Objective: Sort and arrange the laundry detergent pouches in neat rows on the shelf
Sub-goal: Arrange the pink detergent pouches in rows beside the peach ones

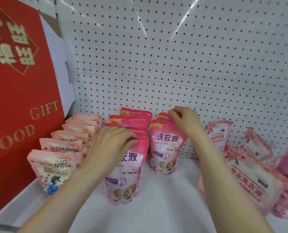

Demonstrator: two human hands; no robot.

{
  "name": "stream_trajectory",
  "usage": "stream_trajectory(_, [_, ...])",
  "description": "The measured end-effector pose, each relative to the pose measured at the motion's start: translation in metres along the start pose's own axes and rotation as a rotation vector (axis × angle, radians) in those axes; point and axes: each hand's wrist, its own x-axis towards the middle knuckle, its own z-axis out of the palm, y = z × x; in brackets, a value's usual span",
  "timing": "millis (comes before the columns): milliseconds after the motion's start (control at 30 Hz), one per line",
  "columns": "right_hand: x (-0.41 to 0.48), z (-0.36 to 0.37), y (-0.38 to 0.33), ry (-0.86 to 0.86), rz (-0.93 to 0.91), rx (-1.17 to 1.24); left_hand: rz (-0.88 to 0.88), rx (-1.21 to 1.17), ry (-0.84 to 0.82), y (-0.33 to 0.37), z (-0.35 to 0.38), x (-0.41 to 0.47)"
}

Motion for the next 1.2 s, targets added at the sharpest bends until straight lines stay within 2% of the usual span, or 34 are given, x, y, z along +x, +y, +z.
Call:
stream_trajectory(67, [0.02,-0.008,0.003,0.001,0.068,-0.062,-0.004,-0.03,-0.002,0.001,-0.002,0.0])
stream_trajectory(167, [0.043,-0.003,0.012,-0.183,0.21,-0.234,-0.018,-0.051,-0.02,0.002,-0.007,0.0])
stream_trajectory(233, [0.049,0.003,0.013,-0.251,0.234,-0.328,-0.024,-0.062,-0.029,0.002,-0.007,-0.001])
stream_trajectory(400, [0.049,0.014,-0.003,-0.197,0.081,-0.263,-0.032,-0.062,-0.034,0.0,-0.006,-0.001])
stream_trajectory(533, [0.048,0.017,-0.001,-0.227,0.092,-0.213,-0.027,-0.076,-0.028,-0.001,-0.005,-0.002])
stream_trajectory(667, [0.032,-0.003,-0.009,-0.098,0.044,-0.111,-0.025,-0.064,-0.013,-0.002,-0.003,-0.003])
stream_trajectory(833, [-0.005,-0.007,-0.015,-0.308,-0.005,-0.132,-0.033,-0.063,0.001,0.0,-0.003,-0.002])
stream_trajectory(967, [-0.007,0.004,-0.008,-0.159,0.002,-0.149,-0.037,-0.052,-0.003,0.003,-0.006,-0.002])
stream_trajectory(1200, [-0.022,0.008,-0.012,-0.1,-0.059,-0.299,-0.054,-0.038,-0.025,0.006,-0.01,-0.004])
